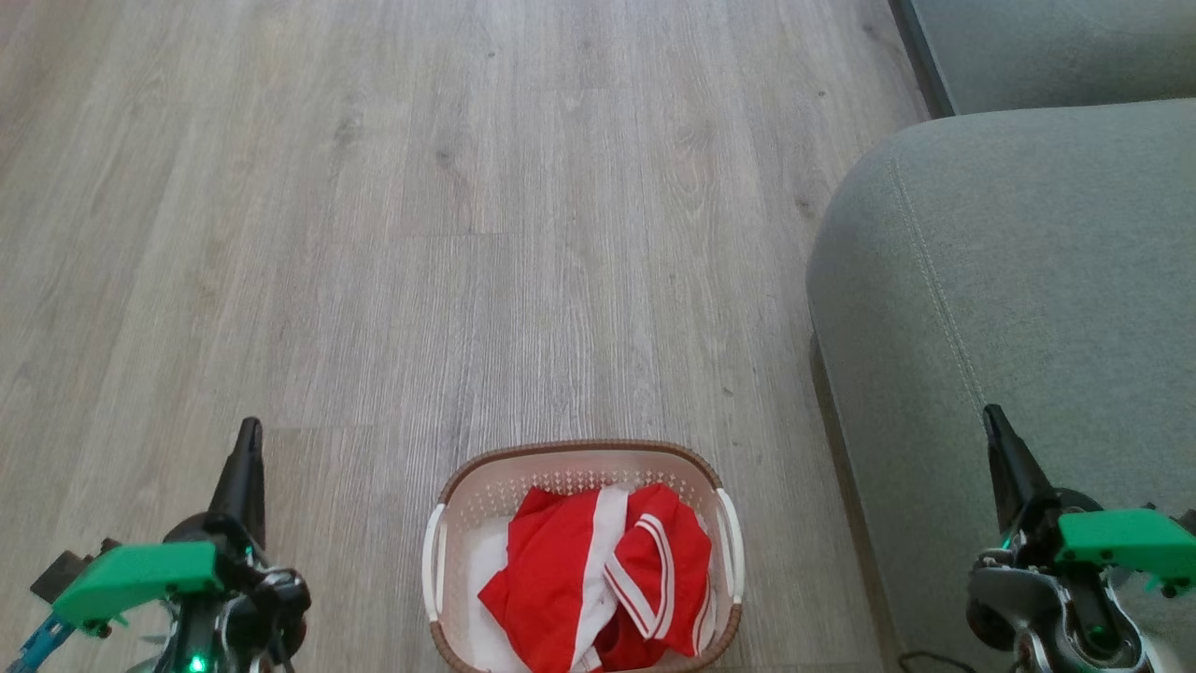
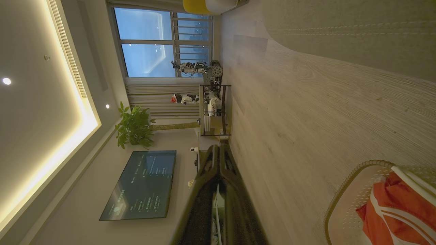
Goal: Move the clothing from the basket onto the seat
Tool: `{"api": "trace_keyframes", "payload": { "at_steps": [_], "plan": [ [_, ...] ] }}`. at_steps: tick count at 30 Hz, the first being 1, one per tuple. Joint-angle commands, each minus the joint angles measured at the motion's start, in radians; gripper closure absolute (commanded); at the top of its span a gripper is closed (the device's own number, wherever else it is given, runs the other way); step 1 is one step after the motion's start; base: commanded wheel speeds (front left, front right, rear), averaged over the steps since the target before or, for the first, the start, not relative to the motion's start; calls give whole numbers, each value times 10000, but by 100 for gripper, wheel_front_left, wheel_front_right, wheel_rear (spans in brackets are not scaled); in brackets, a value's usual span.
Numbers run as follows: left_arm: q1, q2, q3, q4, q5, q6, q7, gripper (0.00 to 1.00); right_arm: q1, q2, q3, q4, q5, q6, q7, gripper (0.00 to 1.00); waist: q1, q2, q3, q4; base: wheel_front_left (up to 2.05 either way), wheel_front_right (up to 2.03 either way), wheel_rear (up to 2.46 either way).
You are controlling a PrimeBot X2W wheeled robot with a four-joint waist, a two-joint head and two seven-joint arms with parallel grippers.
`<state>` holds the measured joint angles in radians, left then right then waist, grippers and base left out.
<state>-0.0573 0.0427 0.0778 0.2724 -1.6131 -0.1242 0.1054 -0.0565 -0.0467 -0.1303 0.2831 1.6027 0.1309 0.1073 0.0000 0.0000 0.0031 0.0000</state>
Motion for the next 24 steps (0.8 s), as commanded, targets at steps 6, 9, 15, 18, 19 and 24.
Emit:
{"api": "trace_keyframes", "payload": {
  "at_steps": [6,9,15,18,19,24],
  "plan": [
    [-508,75,359,-274,43,-65,77,100,-515,-35,169,-383,62,-2,56,100,0,0,0,0,0,0,0],
    [-508,75,359,-274,43,-65,77,100,-515,-35,169,-383,62,-2,56,100,0,0,0,0,0,0,0],
    [-508,75,358,-274,43,-65,77,100,-515,-35,169,-383,62,-2,56,100,0,0,0,0,0,0,0],
    [-508,75,358,-274,43,-65,77,100,-515,-35,169,-383,62,-2,56,100,0,0,0,0,0,0,0],
    [-508,75,358,-274,43,-65,77,100,-515,-35,169,-383,62,-2,56,100,0,0,0,0,0,0,0],
    [-508,75,358,-274,43,-65,77,100,-515,-35,169,-383,62,-2,56,100,0,0,0,0,0,0,0]
  ]
}}
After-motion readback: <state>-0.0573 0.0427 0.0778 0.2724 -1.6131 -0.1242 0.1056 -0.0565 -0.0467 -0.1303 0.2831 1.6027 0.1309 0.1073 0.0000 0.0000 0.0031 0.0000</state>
